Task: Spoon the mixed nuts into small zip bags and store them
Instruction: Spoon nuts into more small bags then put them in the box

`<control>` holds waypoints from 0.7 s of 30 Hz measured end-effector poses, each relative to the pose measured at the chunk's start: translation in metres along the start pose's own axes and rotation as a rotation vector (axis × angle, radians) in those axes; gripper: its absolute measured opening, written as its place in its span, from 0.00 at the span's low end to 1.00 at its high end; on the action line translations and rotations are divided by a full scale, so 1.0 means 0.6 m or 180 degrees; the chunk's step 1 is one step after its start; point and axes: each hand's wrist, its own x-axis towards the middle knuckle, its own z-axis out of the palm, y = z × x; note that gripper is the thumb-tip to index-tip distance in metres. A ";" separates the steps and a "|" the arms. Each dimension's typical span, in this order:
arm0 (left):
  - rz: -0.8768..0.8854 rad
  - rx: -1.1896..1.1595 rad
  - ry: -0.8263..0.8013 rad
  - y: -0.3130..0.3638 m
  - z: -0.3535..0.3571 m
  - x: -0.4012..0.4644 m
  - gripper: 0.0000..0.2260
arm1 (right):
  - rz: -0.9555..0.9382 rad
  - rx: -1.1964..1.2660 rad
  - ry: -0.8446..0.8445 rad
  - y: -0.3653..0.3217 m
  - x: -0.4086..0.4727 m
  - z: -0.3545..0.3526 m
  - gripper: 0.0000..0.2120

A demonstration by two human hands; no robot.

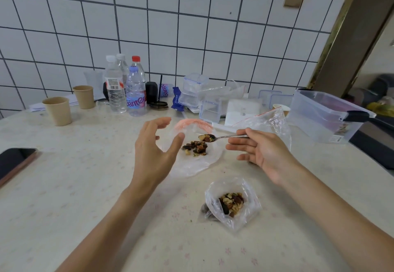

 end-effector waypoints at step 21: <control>-0.0345 0.0311 -0.1667 0.072 0.006 -0.111 0.11 | 0.0089 -0.0201 -0.0199 0.017 -0.187 -0.102 0.15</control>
